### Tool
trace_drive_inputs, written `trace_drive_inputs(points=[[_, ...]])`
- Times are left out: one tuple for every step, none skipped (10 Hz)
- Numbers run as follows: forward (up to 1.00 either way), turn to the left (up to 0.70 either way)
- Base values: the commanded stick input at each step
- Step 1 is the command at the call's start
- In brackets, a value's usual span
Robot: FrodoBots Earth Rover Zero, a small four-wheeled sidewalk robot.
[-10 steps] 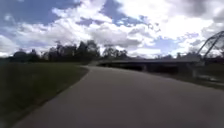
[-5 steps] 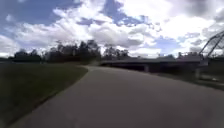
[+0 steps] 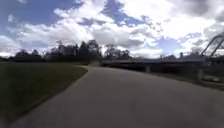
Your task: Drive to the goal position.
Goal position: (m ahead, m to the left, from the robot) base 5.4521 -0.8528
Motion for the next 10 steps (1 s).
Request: trace_drive_inputs(points=[[1.00,0.00],[1.00,0.00],[1.00,0.00],[1.00,0.00],[1.00,0.00],[1.00,0.00],[1.00,0.00],[1.00,0.00],[1.00,0.00],[1.00,0.00]])
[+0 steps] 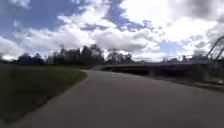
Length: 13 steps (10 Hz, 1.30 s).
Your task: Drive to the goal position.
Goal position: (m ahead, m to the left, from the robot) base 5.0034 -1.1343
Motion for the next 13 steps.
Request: trace_drive_inputs(points=[[1.00,0.00],[1.00,0.00],[1.00,0.00],[1.00,0.00],[1.00,0.00],[1.00,0.00],[1.00,0.00],[1.00,0.00],[1.00,0.00],[1.00,0.00],[1.00,0.00],[1.00,0.02],[1.00,0.07]])
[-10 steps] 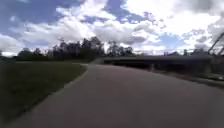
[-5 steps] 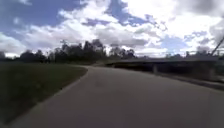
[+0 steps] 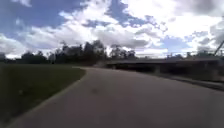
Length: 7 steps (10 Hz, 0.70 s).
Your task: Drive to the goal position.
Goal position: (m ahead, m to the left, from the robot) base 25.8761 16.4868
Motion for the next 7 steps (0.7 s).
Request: trace_drive_inputs(points=[[1.00,0.08],[1.00,0.08],[1.00,0.08],[1.00,0.08],[1.00,0.08],[1.00,0.08],[1.00,0.08]])
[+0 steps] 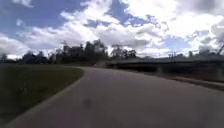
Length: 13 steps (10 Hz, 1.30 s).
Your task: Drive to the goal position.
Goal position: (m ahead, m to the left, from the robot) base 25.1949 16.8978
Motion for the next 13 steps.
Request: trace_drive_inputs(points=[[1.00,0.08],[1.00,0.08],[1.00,0.08],[1.00,0.08],[1.00,0.08],[1.00,0.08],[1.00,0.08],[1.00,0.08],[1.00,0.08],[1.00,0.08],[1.00,0.08],[1.00,0.09],[1.00,0.10]])
